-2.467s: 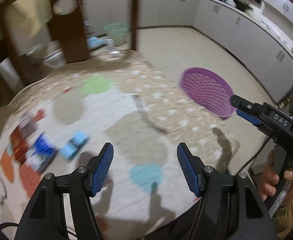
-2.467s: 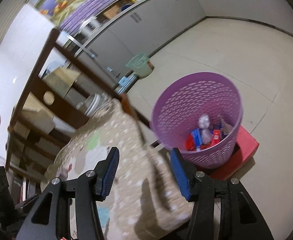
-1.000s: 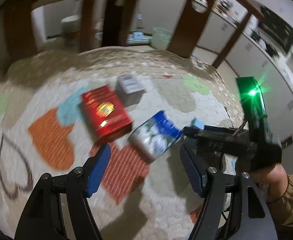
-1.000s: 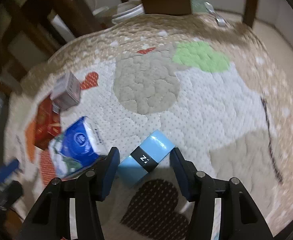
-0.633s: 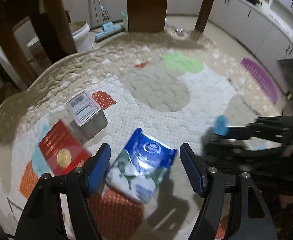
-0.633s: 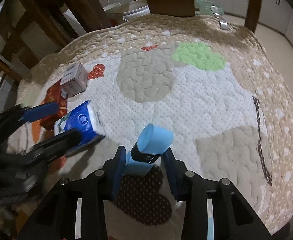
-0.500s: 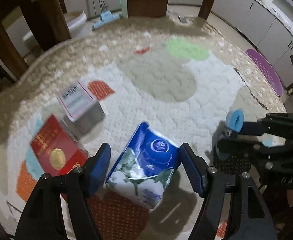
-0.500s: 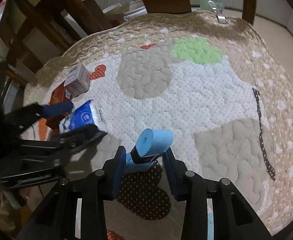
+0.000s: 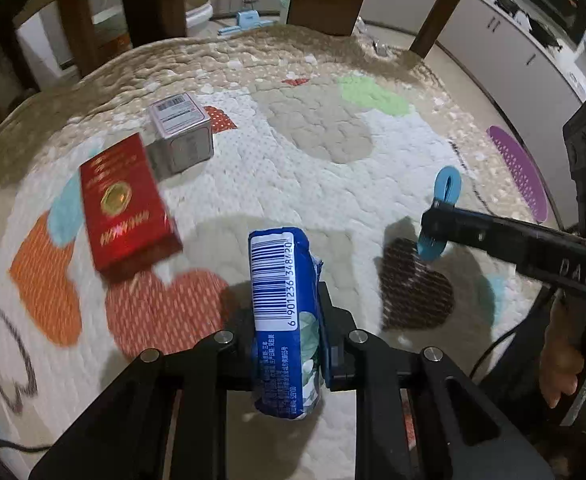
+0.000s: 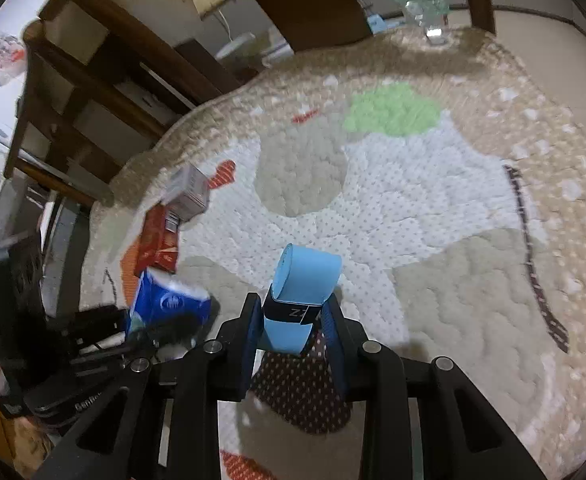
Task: Collect trash
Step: 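Grasp the blue tissue packet with the left gripper while the right grasps the blue tape roll, then carry the tissue packet and tape roll over the purple wastebasket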
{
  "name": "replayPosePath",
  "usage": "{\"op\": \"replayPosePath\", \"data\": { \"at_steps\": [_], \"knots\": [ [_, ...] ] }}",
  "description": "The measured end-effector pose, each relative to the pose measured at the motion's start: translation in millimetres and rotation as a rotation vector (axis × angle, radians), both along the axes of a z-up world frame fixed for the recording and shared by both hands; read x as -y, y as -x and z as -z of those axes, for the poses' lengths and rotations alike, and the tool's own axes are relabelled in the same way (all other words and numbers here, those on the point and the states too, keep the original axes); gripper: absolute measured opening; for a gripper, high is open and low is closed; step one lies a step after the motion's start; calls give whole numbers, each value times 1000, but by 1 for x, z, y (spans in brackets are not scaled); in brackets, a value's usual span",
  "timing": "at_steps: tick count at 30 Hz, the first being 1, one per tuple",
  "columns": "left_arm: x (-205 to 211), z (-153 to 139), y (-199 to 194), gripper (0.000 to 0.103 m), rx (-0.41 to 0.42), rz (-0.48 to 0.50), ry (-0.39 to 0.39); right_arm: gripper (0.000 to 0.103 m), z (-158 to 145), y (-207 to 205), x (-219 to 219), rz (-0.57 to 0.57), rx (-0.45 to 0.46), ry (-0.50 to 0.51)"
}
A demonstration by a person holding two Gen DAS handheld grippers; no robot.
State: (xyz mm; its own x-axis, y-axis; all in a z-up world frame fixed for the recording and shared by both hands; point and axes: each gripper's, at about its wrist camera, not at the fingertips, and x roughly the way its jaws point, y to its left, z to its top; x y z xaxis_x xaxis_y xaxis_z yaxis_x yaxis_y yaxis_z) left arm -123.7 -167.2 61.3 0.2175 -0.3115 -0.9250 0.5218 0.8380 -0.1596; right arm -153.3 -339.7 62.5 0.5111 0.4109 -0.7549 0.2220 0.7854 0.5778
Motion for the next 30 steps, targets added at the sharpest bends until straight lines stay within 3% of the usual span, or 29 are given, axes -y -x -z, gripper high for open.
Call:
{"op": "replayPosePath", "data": {
  "at_steps": [13, 24, 30],
  "knots": [
    [8, -55, 57, 21, 113, -63, 9, 33, -20, 65, 25, 94, 77, -17],
    [38, -75, 91, 21, 220, -41, -88, 33, -33, 113, 47, 152, 127, -25],
    [50, -82, 100, 21, 263, -24, -122, 33, -47, 128, 54, 165, 145, 18]
  ]
}}
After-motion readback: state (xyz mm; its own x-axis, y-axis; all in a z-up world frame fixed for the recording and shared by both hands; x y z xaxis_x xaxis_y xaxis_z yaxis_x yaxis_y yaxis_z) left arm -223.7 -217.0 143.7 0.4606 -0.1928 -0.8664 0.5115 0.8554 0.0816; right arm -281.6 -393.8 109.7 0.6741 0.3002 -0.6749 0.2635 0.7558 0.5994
